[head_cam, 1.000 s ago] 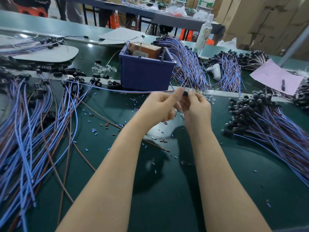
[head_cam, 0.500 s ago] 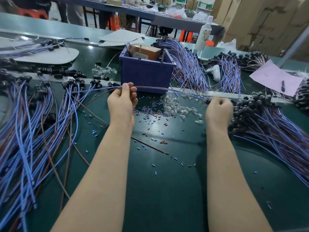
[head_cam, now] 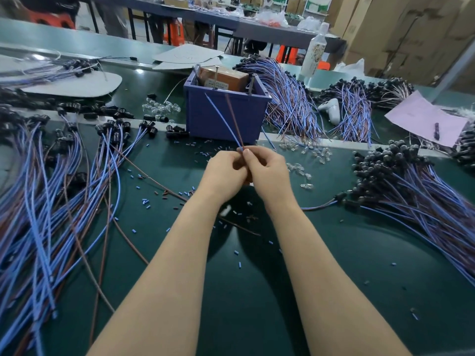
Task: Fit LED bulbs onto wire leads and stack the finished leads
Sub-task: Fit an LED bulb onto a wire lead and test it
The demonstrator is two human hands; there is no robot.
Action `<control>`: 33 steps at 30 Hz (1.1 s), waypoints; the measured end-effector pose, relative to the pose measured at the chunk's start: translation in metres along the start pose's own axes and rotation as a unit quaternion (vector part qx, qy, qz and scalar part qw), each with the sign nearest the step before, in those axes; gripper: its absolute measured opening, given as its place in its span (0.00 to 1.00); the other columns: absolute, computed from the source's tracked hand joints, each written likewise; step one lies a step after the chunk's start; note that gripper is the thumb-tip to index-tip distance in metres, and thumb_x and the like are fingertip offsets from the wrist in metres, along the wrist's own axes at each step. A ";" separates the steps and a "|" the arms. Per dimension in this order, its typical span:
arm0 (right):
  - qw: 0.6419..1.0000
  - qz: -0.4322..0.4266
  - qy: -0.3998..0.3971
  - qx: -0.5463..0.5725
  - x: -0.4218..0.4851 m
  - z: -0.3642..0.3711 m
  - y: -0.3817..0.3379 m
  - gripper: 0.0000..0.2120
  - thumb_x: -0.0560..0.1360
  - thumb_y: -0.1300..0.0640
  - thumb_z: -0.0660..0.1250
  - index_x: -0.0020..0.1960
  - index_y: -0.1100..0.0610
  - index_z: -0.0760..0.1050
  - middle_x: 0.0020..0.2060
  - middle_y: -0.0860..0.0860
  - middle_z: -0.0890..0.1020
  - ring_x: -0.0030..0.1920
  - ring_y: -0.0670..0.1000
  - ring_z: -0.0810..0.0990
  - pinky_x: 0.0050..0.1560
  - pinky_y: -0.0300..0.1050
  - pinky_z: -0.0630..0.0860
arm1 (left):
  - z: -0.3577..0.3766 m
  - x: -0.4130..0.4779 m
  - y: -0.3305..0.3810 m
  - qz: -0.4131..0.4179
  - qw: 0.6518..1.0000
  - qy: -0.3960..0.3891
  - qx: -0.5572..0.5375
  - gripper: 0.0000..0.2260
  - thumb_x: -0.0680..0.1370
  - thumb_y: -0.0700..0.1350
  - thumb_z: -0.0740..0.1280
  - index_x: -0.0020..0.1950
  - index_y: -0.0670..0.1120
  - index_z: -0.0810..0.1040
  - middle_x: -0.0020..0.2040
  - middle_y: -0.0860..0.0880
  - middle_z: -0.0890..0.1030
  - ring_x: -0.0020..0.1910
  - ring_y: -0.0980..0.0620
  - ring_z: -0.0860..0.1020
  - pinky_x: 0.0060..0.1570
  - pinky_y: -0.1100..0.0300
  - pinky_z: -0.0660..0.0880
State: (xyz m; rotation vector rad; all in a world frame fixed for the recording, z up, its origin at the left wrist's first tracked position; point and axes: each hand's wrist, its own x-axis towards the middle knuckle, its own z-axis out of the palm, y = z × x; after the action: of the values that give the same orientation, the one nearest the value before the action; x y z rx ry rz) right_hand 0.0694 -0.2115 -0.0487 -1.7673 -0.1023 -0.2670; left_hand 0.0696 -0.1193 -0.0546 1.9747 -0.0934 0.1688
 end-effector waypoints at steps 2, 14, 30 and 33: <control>0.998 0.033 0.010 0.052 0.001 -0.001 0.002 0.11 0.78 0.65 0.62 0.40 0.55 0.77 0.35 0.52 0.80 0.37 0.51 0.78 0.41 0.50 0.76 | 0.001 0.000 0.001 0.001 0.999 -0.027 -0.017 0.10 0.77 0.37 0.60 0.47 0.40 0.81 0.32 0.48 0.80 0.30 0.54 0.75 0.37 0.62 0.72; 0.994 0.024 0.102 -0.041 0.005 -0.007 0.006 0.17 0.79 0.64 0.58 0.67 0.58 0.66 0.37 0.47 0.80 0.39 0.49 0.81 0.54 0.54 0.77 | -0.001 0.006 0.001 -0.090 0.970 0.098 -0.205 0.12 0.82 0.40 0.54 0.41 0.45 0.71 0.36 0.49 0.80 0.21 0.63 0.74 0.25 0.70 0.71; 0.980 -0.084 0.069 -0.168 -0.002 -0.002 -0.009 0.18 0.78 0.64 0.60 0.67 0.59 0.71 0.50 0.55 0.83 0.50 0.54 0.80 0.56 0.46 0.73 | -0.004 0.007 -0.001 -0.012 0.989 0.111 -0.100 0.10 0.81 0.40 0.55 0.52 0.44 0.77 0.31 0.53 0.77 0.29 0.58 0.72 0.36 0.62 0.70; 0.980 -0.079 0.066 -0.170 -0.001 0.000 -0.009 0.18 0.78 0.64 0.60 0.67 0.59 0.71 0.50 0.55 0.83 0.50 0.54 0.80 0.56 0.46 0.73 | -0.004 0.009 -0.003 -0.019 0.988 0.109 -0.104 0.10 0.81 0.40 0.55 0.52 0.44 0.76 0.31 0.53 0.77 0.29 0.58 0.72 0.35 0.62 0.70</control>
State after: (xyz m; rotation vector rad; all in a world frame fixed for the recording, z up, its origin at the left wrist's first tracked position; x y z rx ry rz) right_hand 0.0664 -0.2099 -0.0402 -2.0775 -0.1058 -0.5419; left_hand 0.0787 -0.1138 -0.0543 1.7371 0.0669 0.3358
